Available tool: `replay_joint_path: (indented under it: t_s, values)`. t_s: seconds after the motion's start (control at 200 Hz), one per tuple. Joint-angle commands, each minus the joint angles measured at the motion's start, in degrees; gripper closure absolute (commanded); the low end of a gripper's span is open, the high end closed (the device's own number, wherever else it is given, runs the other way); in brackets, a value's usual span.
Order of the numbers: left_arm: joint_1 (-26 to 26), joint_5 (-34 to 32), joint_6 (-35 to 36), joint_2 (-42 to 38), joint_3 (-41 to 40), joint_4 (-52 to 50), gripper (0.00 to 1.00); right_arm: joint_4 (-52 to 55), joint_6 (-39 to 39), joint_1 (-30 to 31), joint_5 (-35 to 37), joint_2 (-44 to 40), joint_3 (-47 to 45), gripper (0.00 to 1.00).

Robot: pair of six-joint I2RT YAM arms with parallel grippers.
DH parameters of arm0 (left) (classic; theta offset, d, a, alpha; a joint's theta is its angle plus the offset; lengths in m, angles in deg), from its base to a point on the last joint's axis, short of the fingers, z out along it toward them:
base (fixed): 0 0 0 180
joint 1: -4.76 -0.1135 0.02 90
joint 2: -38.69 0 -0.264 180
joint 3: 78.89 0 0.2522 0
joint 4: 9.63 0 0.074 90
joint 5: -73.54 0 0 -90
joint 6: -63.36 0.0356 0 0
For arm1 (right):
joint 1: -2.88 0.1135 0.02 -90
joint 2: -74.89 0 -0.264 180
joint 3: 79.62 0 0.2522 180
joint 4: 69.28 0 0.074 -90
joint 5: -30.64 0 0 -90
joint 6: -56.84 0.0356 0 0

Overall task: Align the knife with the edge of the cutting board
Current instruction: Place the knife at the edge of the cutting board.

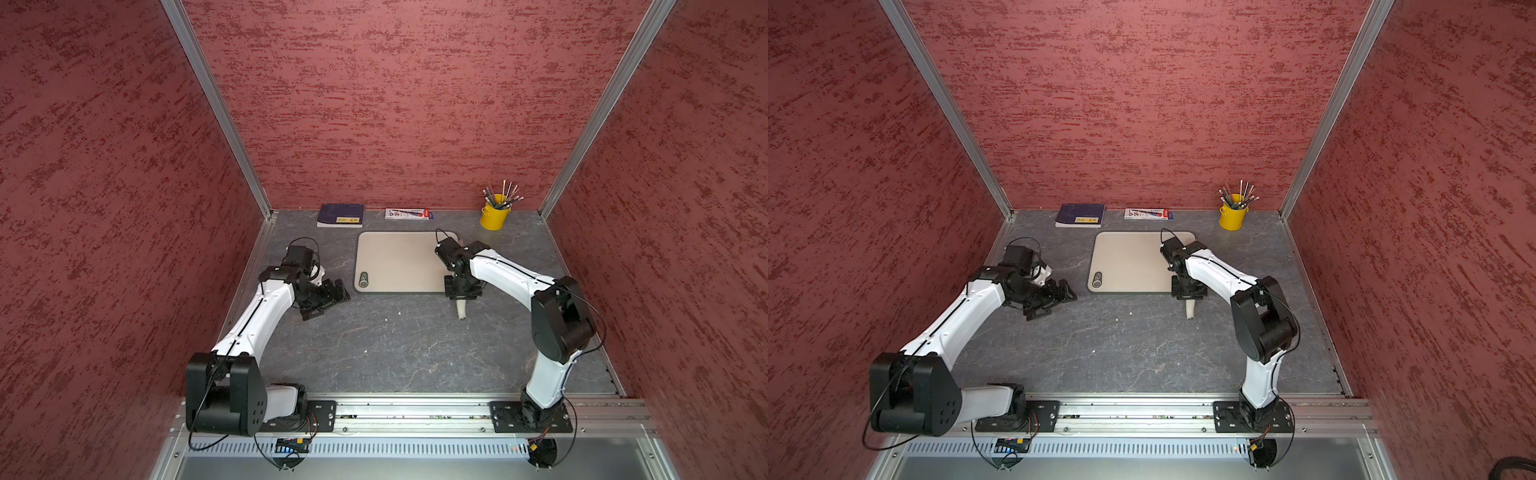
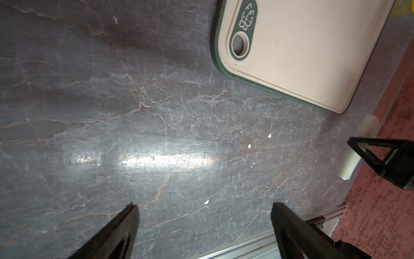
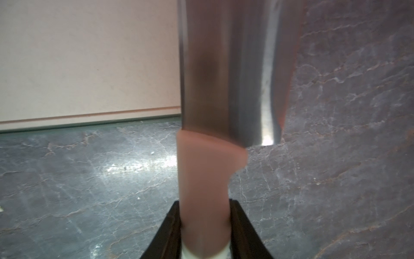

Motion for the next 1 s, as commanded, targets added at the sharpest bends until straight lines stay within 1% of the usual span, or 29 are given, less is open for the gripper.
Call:
replay_joint_path:
  t_s: [0.0,0.13,0.205,0.406,0.531,0.626,0.736,0.992]
  values:
    - [-1.45,1.43,1.78,-3.36,0.85,-2.74,0.03,-5.07,-1.69,-0.04,3.28,-2.83,-2.59,1.00]
    - [-1.21,-0.81,0.76,-7.35,-1.21,-1.28,0.02,-7.64,-3.40,-0.12,3.11,-3.44,-4.86,1.00]
    - [-0.83,-1.72,0.49,-8.31,-1.95,0.21,0.02,-8.87,-4.27,-0.05,2.63,-3.74,-6.25,1.00]
    - [-1.51,-1.21,0.88,-4.92,-1.71,0.60,0.02,-11.37,-4.09,-0.06,-0.39,-2.67,-7.57,1.00]
    - [-1.53,-0.15,1.18,-3.76,-1.83,0.64,0.02,-9.78,-2.79,-0.08,0.20,-1.41,-6.80,1.00]
    - [-1.79,-0.48,1.10,-3.16,-1.72,0.49,0.02,-11.52,-2.72,-0.06,-0.33,-1.66,-8.02,1.00]
    - [-1.69,-0.73,0.97,-3.17,-1.93,0.51,0.02,-10.87,-2.32,-0.08,0.17,-0.55,-7.81,1.00]
    - [-1.79,-1.99,0.66,-0.72,-1.58,-0.20,0.01,-10.17,-0.21,-0.08,-1.36,0.52,-7.53,1.00]
